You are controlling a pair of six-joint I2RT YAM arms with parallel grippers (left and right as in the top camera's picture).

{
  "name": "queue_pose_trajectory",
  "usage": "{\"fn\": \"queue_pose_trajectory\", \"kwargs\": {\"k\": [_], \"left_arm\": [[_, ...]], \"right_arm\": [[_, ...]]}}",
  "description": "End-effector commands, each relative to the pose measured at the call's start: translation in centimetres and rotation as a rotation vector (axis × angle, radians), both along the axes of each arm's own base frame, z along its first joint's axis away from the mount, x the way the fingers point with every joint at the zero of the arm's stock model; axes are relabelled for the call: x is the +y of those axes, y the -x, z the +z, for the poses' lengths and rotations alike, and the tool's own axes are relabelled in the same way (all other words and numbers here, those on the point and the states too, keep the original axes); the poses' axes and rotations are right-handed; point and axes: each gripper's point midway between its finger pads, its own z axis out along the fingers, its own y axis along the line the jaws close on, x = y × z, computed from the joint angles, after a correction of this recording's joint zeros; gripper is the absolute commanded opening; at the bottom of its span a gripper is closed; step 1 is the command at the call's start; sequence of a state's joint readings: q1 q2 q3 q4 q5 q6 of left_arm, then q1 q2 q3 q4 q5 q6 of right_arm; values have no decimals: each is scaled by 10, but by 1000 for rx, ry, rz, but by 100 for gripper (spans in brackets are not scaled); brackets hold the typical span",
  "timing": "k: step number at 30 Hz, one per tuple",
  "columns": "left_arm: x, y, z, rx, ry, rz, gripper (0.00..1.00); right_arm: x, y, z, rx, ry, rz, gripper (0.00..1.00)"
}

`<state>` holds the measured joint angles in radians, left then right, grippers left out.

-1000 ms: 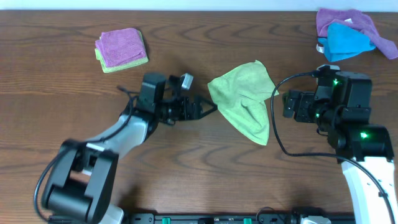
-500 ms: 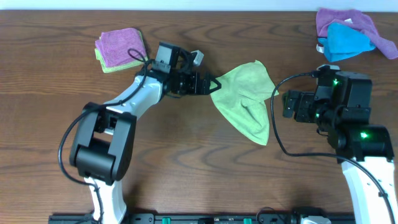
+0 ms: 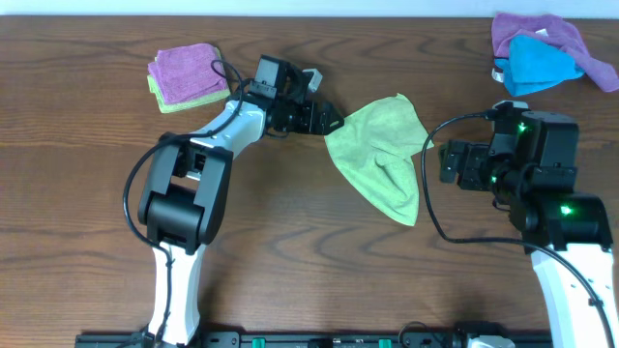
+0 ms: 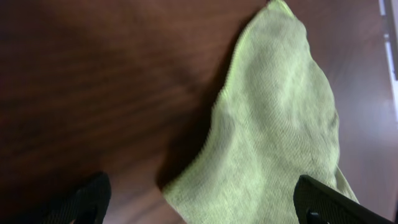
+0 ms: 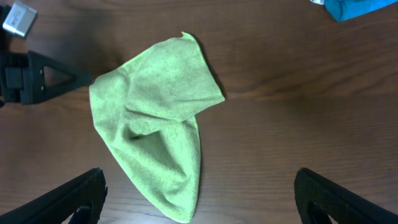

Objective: Fold the cloth
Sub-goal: 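Reach the left gripper to the green cloth's left corner, then grasp the left corner with the left gripper and pull it leftward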

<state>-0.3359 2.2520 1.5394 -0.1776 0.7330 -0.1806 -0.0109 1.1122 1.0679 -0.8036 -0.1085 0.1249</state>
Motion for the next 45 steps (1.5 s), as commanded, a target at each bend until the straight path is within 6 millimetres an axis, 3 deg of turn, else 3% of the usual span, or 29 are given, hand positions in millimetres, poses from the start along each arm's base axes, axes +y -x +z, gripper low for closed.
{"fn": "queue_pose_trajectory", "kwargs": {"k": [1,7,16,21,24,27,29,33,39,45], "left_arm": [[-3,0,-12,11,4,-24,95],[-24,24,-31,92,52,-101,96],[-60,78,-32,229,91,-231,100],[-63,91,-23,296,150,-263,79],[-57,89,-23,332,145,-234,64],[-48,83,-19,360,137,-209,23],[-42,72,-9,364,133,-185,6],[-32,44,17,304,91,-157,6],[-40,32,48,256,77,-166,6],[-20,6,84,139,-117,-100,6]], "right_arm": [[-2,-1,10,-27,4,2,96],[-2,-2,10,-27,4,2,96],[1,0,9,-19,-9,15,94],[-17,1,-3,28,81,-41,89],[-25,-2,-11,55,101,-67,88],[-29,-7,-20,81,99,-77,87],[-28,-9,-24,92,94,-75,86],[-23,-15,-21,69,70,-57,84],[-20,-18,-18,50,54,-43,84],[-6,-19,-18,46,-6,7,78]]}}
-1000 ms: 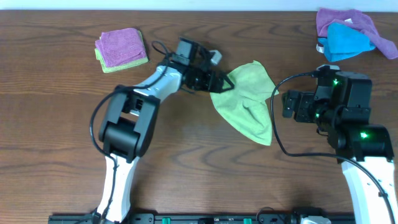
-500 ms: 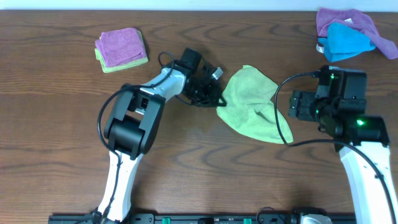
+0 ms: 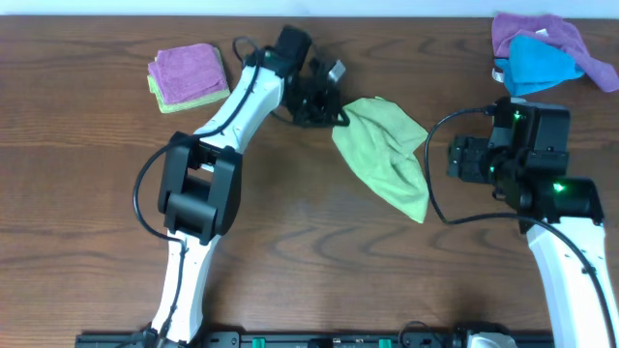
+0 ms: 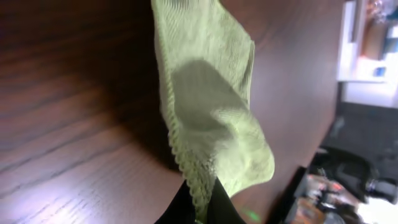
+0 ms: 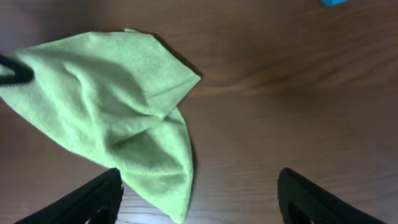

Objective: Fold the cloth
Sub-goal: 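Grasp the left corner with the left gripper and pull it leftward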

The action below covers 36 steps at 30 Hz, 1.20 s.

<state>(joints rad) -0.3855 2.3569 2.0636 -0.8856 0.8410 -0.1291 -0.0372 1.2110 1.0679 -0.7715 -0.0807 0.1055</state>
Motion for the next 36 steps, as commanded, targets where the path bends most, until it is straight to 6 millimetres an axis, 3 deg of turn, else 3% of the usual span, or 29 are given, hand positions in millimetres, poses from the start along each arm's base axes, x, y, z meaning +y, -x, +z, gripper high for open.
{"fn": "queue_pose_trajectory", "kwargs": {"k": [1,4,7,8,10,16,22,25,36], "left_arm": [[18,-27,21,-159,-142,30,5],[36,-42,34,-238,-270,79,6],[39,-42,37,-254,-284,69,5],[40,-41,36,-248,-289,68,6],[44,-39,32,-244,-325,71,6],[53,-44,27,-268,-405,92,6],[68,-51,23,-284,-488,146,6],[76,-54,21,-280,-531,184,5],[143,-52,14,-233,-874,448,5]], "right_arm": [[10,-4,7,-21,-50,45,78],[18,-9,6,-23,-88,75,77],[34,-11,2,-11,-159,132,65],[41,-11,-1,2,-185,156,52],[56,-10,-14,52,-221,201,1],[92,-12,-61,199,-233,289,1],[115,-10,-94,287,-228,345,1],[124,-14,-100,284,-228,365,1],[130,-24,-95,232,-222,383,1]]}}
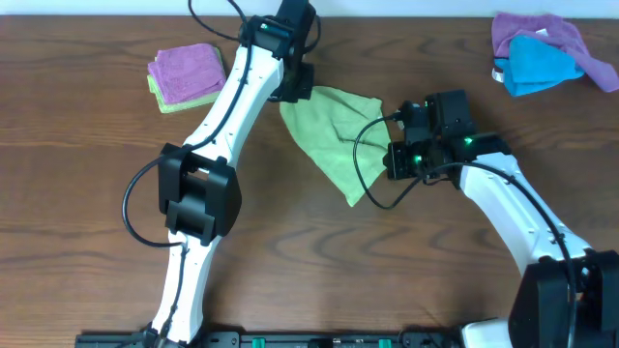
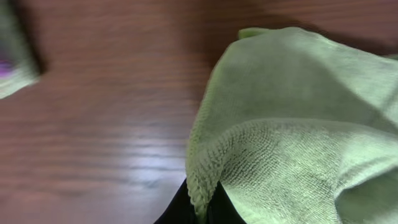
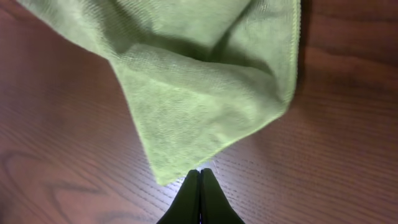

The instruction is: Fold the cloth

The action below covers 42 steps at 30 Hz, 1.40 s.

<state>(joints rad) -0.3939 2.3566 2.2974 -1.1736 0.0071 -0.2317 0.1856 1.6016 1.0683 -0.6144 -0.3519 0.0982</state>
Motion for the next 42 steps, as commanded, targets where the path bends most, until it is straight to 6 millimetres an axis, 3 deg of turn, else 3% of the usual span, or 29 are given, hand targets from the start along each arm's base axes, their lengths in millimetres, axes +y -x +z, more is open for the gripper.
{"fn": "queue_pose_trajectory", "kwargs": {"k": [1,7,11,20,25,29,30,33,36,42], "left_arm": [[33,-6,7,-56,-146,160,6],[50,4,8,-42,-203,294,6],[44,10,5,-7,-173,282,6],[53,40,1,96,-178,481,6],[37,49,-2,162,-102,487,6],[27,53,-2,167,-97,465,6],[24,54,-2,166,-97,458,16],[24,54,-2,154,-118,448,97],[31,43,1,85,-160,439,96],[25,7,5,-32,-107,340,95]], "right_arm": [[6,-4,6,-18,-15,13,2],[7,-7,7,-31,-21,7,1],[10,-13,11,-59,-31,11,1],[26,-20,19,-110,-72,41,2],[29,-31,19,-181,-37,81,1],[29,-40,4,-173,-27,76,1],[30,-42,-4,-162,-25,76,1],[31,-43,-18,-135,-22,76,1],[33,-44,-20,-139,-22,79,1],[37,-61,-6,-207,-51,54,1]]}}
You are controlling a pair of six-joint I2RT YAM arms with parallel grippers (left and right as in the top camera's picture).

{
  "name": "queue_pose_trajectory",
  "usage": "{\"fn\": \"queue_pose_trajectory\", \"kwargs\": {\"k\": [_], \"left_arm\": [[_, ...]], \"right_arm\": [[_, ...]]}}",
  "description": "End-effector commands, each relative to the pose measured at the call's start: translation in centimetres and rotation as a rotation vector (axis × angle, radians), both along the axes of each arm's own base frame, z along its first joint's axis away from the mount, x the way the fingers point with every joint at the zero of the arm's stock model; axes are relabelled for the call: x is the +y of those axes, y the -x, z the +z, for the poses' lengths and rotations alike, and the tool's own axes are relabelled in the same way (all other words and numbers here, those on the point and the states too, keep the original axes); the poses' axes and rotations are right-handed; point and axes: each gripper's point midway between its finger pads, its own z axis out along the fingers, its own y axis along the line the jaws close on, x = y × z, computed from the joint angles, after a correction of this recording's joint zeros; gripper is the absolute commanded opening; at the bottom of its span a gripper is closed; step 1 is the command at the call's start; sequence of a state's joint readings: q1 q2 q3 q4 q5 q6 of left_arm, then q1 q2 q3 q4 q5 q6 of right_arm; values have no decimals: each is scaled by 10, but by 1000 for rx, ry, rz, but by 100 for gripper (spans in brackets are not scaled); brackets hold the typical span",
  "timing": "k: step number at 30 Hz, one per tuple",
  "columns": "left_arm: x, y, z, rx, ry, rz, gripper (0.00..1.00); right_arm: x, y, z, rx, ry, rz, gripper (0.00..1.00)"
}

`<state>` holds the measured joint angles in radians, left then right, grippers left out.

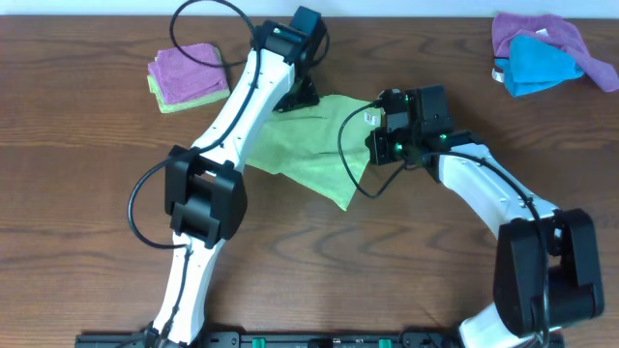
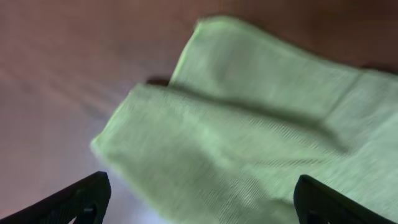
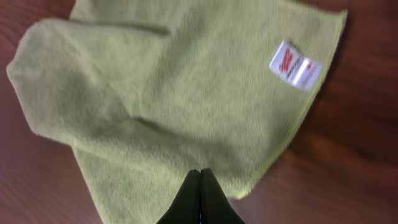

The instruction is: Fold the cloth

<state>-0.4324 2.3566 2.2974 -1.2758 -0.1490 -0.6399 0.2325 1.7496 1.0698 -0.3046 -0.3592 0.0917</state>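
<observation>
The light green cloth (image 1: 300, 145) lies spread in the middle of the table, with one layer folded over itself. It fills the left wrist view (image 2: 249, 124) and the right wrist view (image 3: 155, 112). A white tag (image 3: 296, 65) shows near its right edge. My left gripper (image 1: 301, 94) hangs open over the cloth's far edge, fingers wide apart (image 2: 202, 202) and nothing between them. My right gripper (image 1: 373, 135) is shut, its tips (image 3: 200, 173) over the cloth's right part. No fabric shows pinched between them.
A folded purple and green stack (image 1: 184, 75) sits at the far left. A loose pile of purple and blue cloths (image 1: 542, 48) lies at the far right corner. The wooden table (image 1: 97, 213) is bare in front and to both sides.
My left gripper has let go of the cloth's corner and now stands open above it. The cloth lies flatter and reaches further left. My right gripper, still shut, is now over the cloth near the tag.
At first both grippers were open, left beside the crumpled cloth's left corner, right off to its right. Then the left was shut on that corner. Later it held the cloth further left while the right was shut at the cloth's near edge. Now the cloth lies released and spread.
</observation>
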Motion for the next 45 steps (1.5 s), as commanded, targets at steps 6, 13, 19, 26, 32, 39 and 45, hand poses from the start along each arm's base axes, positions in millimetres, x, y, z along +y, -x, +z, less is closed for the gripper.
{"fn": "queue_pose_trajectory", "kwargs": {"k": [6,13,19,26,32,39,45], "left_arm": [[12,-42,-5,-84,43,-105,75],[9,-36,-45,24,103,-125,38],[7,-31,-49,50,89,-156,16],[10,-35,-52,39,76,-151,6],[27,-44,-51,3,-41,-179,6],[24,-53,-56,-27,-42,-220,6],[24,-46,-78,7,-40,-241,6]], "right_arm": [[9,-23,26,-97,-36,-15,2],[18,-8,24,-22,-77,26,1],[18,24,11,108,-60,70,1],[35,47,21,133,-49,128,1],[46,64,16,175,-28,166,1],[47,84,4,232,47,182,1],[49,80,2,204,73,182,2]]}}
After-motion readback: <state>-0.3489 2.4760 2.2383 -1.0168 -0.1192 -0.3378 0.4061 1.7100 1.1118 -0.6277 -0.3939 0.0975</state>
